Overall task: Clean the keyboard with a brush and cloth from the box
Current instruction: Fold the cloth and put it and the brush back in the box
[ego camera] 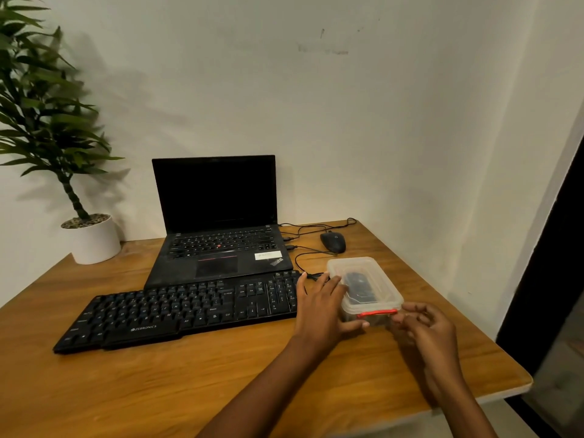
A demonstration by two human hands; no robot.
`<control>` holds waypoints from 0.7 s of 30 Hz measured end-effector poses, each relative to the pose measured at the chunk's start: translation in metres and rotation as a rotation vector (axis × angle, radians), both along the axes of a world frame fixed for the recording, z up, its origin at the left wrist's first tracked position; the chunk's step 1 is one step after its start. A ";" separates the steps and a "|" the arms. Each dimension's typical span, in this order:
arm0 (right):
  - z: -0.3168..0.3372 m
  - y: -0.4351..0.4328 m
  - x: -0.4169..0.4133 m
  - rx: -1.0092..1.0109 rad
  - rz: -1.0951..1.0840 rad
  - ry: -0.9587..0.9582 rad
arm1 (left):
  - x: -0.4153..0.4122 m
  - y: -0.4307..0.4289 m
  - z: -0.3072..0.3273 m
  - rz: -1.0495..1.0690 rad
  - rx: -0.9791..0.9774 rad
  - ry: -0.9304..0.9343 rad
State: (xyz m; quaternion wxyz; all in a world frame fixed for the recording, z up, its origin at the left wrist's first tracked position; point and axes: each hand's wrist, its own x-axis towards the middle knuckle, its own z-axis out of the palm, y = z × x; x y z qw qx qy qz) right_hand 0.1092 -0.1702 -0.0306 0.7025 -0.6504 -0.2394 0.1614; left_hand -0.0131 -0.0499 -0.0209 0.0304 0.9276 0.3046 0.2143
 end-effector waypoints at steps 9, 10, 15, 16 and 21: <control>0.000 0.001 -0.001 -0.029 -0.007 -0.123 | -0.001 0.000 -0.005 -0.007 -0.105 -0.091; -0.001 0.001 0.001 -0.050 -0.007 -0.164 | -0.001 0.001 -0.005 -0.016 -0.110 -0.093; -0.002 0.001 0.014 -0.140 0.116 -0.361 | -0.001 0.001 -0.007 -0.056 -0.139 -0.138; -0.002 0.001 0.016 -0.141 0.117 -0.376 | -0.001 0.001 -0.007 -0.057 -0.139 -0.146; 0.001 0.001 0.017 -0.099 0.107 -0.395 | 0.001 -0.001 -0.007 -0.030 -0.154 -0.173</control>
